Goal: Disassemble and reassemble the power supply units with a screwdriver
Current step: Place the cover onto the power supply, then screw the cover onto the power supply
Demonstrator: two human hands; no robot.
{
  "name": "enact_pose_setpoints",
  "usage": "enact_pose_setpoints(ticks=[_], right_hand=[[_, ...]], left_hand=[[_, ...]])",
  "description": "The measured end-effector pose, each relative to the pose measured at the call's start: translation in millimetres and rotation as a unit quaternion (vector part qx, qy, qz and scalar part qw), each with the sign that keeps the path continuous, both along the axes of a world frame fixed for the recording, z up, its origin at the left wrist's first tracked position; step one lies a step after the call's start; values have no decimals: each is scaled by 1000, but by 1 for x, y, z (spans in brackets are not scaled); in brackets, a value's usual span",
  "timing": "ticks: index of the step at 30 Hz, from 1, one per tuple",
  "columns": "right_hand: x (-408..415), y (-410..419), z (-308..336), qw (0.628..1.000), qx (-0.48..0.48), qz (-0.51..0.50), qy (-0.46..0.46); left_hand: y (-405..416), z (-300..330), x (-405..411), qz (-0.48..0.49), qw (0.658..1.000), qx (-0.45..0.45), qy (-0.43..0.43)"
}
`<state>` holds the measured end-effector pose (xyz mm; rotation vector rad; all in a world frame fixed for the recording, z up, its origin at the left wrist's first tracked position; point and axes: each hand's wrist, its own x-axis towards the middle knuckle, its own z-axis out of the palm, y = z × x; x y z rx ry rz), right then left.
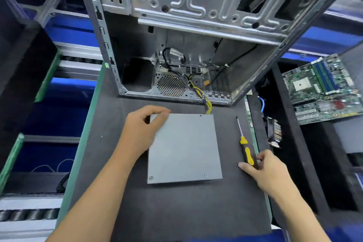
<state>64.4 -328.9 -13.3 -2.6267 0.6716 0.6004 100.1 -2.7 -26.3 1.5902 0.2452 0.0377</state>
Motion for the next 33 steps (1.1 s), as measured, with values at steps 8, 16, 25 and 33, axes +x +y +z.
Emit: enact_pose_setpoints(ticks=[8, 16, 25, 33], right_hand=[[-19, -6, 16, 941, 33, -61, -330], [21, 67, 95, 742, 442, -10, -504], [73, 150, 89, 784, 462, 27, -413], [74, 155, 70, 788, 462, 64, -402]], left_hand=[[0, 2, 1, -7, 999, 53, -12], [-1, -1, 0, 10, 1000, -9, 21], [2, 0, 0, -9, 1000, 29, 1], [5, -8, -1, -14, 999, 42, -2]])
